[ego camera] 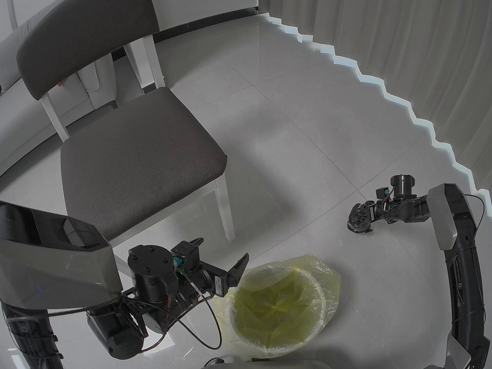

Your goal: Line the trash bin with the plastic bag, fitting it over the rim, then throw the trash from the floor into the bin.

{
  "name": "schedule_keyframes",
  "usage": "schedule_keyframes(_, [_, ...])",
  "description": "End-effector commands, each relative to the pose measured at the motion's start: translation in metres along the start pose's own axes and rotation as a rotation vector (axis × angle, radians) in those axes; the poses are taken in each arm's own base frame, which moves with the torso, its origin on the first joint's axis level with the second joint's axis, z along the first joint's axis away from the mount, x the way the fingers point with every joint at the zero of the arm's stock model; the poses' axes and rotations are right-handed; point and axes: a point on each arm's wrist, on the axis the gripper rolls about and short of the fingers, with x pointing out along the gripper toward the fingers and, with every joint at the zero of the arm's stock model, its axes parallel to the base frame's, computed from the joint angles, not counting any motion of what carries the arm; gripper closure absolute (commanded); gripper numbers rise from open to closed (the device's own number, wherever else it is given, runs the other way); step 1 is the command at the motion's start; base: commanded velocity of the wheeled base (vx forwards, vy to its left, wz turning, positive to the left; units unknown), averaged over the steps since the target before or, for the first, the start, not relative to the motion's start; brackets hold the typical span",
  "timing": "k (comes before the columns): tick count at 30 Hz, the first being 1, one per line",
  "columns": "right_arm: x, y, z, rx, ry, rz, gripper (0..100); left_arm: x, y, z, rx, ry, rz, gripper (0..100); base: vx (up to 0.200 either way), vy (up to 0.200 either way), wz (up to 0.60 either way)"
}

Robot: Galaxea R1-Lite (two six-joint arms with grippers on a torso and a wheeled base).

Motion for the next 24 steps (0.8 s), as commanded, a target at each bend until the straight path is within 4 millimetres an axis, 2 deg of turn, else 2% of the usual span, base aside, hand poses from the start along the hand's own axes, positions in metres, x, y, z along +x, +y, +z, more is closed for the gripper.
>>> schedule_keyframes(1, [-0.030, 0.011, 0.034, -0.023, -0.035, 0.008, 100, 0.000, 0.000, 0.002, -0.006, -0.019, 0.001, 0, 0.000, 0.000, 0.00])
schedule_keyframes(3, [-0.047, 0.020, 0.048, -0.032, -0.041, 0.017, 100, -0.001, 0.000, 0.004, -0.020, -0.025, -0.001, 0, 0.000, 0.000, 0.00])
schedule_keyframes(7, [-0.104, 0.047, 0.079, -0.055, -0.069, 0.068, 100, -0.003, 0.000, 0.014, -0.031, -0.061, -0.003, 0, 0.000, 0.000, 0.00])
schedule_keyframes(8, [-0.129, 0.060, 0.087, -0.067, -0.084, 0.103, 100, -0.003, 0.002, 0.018, -0.032, -0.078, 0.002, 0, 0.000, 0.000, 0.00])
schedule_keyframes(9, [-0.135, 0.062, 0.088, -0.068, -0.085, 0.111, 100, -0.003, 0.002, 0.019, -0.032, -0.083, 0.002, 0, 0.000, 0.000, 0.00])
schedule_keyframes(10, [-0.165, 0.079, 0.094, -0.086, -0.107, 0.145, 100, -0.005, 0.003, 0.024, -0.035, -0.101, 0.002, 0, 0.000, 0.000, 0.00])
schedule_keyframes(11, [-0.186, 0.092, 0.096, -0.103, -0.126, 0.164, 100, -0.006, 0.003, 0.027, -0.039, -0.110, 0.003, 0, 0.000, 0.000, 0.00])
schedule_keyframes(13, [-0.222, 0.114, 0.098, -0.140, -0.181, 0.183, 100, -0.011, 0.003, 0.031, -0.042, -0.124, 0.000, 0, 0.000, 0.000, 0.00])
schedule_keyframes(14, [-0.222, 0.114, 0.098, -0.140, -0.181, 0.183, 100, -0.011, 0.003, 0.031, -0.042, -0.124, 0.000, 0, 0.000, 0.000, 0.00])
schedule_keyframes(15, [-0.252, 0.136, 0.097, -0.178, -0.241, 0.204, 100, -0.013, 0.003, 0.035, -0.044, -0.137, -0.001, 0, 0.000, 0.000, 0.00])
schedule_keyframes(16, [-0.265, 0.147, 0.096, -0.193, -0.267, 0.218, 100, -0.014, 0.003, 0.037, -0.045, -0.142, -0.004, 0, 0.000, 0.000, 0.00])
schedule_keyframes(21, [-0.312, 0.188, 0.084, -0.252, -0.321, 0.298, 100, -0.024, -0.006, 0.040, -0.035, -0.146, -0.044, 0, 0.000, 0.000, 0.00])
schedule_keyframes(24, [-0.322, 0.205, 0.079, -0.274, -0.323, 0.346, 100, -0.036, -0.013, 0.042, -0.022, -0.147, -0.081, 0, -0.133, 0.000, 0.00])
